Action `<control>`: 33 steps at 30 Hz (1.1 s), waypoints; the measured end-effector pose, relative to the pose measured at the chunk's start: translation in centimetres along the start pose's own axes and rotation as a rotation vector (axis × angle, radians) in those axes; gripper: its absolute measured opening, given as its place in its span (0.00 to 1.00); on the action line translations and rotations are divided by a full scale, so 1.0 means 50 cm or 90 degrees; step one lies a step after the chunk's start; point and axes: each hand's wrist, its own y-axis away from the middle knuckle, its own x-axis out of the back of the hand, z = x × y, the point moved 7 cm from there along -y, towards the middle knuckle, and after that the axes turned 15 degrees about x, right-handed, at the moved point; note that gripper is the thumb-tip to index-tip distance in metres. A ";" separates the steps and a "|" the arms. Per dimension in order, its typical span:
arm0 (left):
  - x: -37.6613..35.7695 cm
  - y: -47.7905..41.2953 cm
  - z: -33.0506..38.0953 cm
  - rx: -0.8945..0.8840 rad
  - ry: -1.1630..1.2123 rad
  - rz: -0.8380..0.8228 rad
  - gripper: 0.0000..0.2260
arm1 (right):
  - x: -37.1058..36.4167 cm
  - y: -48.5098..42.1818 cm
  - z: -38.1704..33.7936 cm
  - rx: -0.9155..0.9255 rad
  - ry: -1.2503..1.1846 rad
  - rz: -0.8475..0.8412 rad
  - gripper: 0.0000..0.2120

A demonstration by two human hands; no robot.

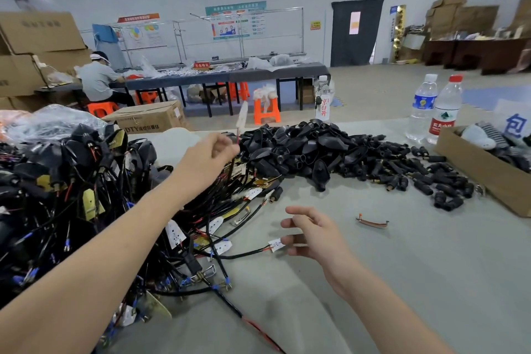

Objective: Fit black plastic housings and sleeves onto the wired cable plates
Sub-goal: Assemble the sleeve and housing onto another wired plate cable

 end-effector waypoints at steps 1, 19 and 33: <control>-0.025 0.002 -0.032 0.031 -0.060 -0.067 0.15 | 0.000 0.001 -0.001 0.000 -0.003 0.001 0.11; -0.080 0.088 -0.204 -0.080 -0.709 -0.101 0.20 | 0.062 0.014 -0.005 0.005 0.026 0.019 0.12; -0.098 0.072 -0.200 -0.110 -0.885 -0.113 0.13 | 0.067 0.029 0.004 0.002 0.025 0.023 0.12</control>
